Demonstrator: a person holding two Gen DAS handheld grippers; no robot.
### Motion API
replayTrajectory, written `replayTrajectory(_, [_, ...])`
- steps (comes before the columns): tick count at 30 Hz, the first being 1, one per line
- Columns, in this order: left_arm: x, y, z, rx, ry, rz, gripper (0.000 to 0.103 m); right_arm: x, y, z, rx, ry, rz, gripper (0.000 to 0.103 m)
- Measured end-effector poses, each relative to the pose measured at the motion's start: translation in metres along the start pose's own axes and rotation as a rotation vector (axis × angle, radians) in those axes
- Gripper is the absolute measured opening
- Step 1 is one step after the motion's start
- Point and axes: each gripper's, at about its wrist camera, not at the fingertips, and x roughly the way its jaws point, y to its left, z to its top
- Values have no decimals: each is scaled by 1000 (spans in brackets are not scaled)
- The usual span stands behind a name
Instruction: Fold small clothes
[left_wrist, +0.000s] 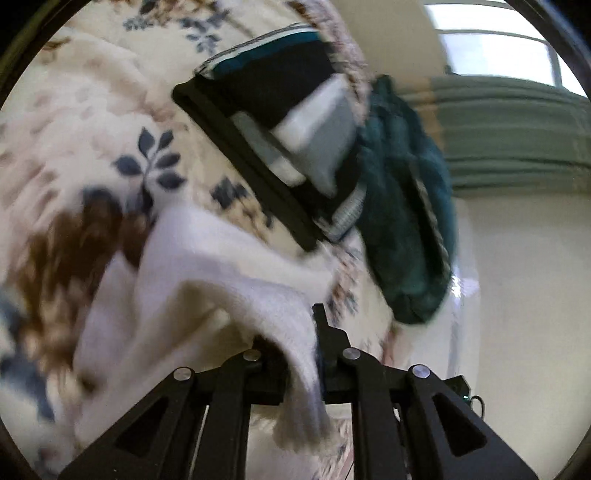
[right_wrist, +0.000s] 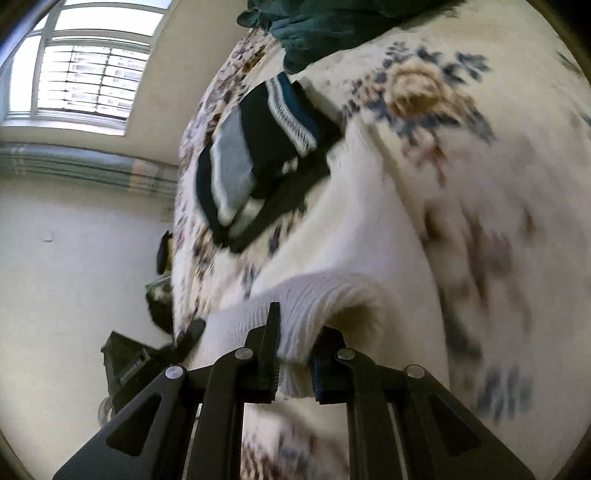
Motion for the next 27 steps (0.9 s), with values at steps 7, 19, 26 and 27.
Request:
replayTrajectory(7, [-12, 26, 36, -168, -91, -86, 59, 49, -27, 59, 74, 132, 49, 58])
replayTrajectory(19, [75, -32, 25, 606, 113, 490, 26, 47, -54, 47, -39, 153, -139, 53])
replayTrajectory(26, [34, -21, 40, 530, 22, 430, 6, 29, -20, 53, -144, 20, -252, 5])
replayTrajectory(27, [32, -14, 45, 502, 17, 448, 6, 29, -19, 55, -152, 13, -269, 5])
